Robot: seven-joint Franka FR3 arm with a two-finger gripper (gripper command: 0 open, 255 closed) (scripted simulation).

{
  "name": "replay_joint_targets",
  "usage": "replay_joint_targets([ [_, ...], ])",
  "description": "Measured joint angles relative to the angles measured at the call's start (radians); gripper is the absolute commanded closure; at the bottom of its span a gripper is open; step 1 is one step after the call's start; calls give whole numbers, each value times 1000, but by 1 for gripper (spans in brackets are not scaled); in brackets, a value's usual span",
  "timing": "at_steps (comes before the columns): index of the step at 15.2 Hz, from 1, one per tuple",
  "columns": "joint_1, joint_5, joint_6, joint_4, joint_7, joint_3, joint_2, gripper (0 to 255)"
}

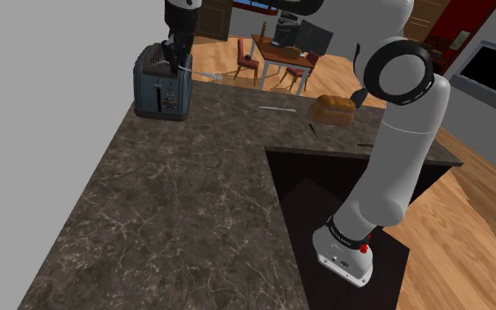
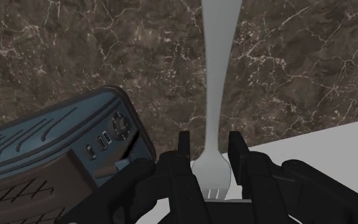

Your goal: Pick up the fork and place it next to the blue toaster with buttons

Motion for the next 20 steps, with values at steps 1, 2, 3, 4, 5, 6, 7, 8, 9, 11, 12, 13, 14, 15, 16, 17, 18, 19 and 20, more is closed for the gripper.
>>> replay_joint_targets([
  [1,-15,3,6,2,-22,-7,4,255],
  [2,-32,10,12,-11,-45,-14,-4,255],
  [3,-48,17,13,-17,-65,-20,-12,255],
  [4,-61,19,15,-8,-87,-28,-3,255],
  [5,-75,23,14,-7,-106,-34,-5,255],
  [6,-90,27,14,-1,-129,-41,-1,255],
  [7,-110,35,22,-13,-156,-50,-9,255],
  [8,-124,39,23,-10,-177,-57,-6,255],
  [9,-138,43,30,-14,-197,-63,-5,255],
  [11,-162,49,28,5,-235,-76,9,255],
  [12,-175,53,32,5,-253,-82,11,255],
  [13,-191,58,32,7,-276,-89,11,255],
  [14,-206,60,18,43,-303,-97,31,255],
  [15,-218,62,15,57,-321,-103,42,255],
  [16,-229,62,7,91,-341,-110,67,255],
  [17,-241,63,-1,119,-362,-116,85,255],
  [18,-260,67,-8,143,-389,-124,101,255],
  [19,-268,69,-4,144,-401,-127,106,255],
  [20,-272,71,5,134,-405,-128,104,255],
])
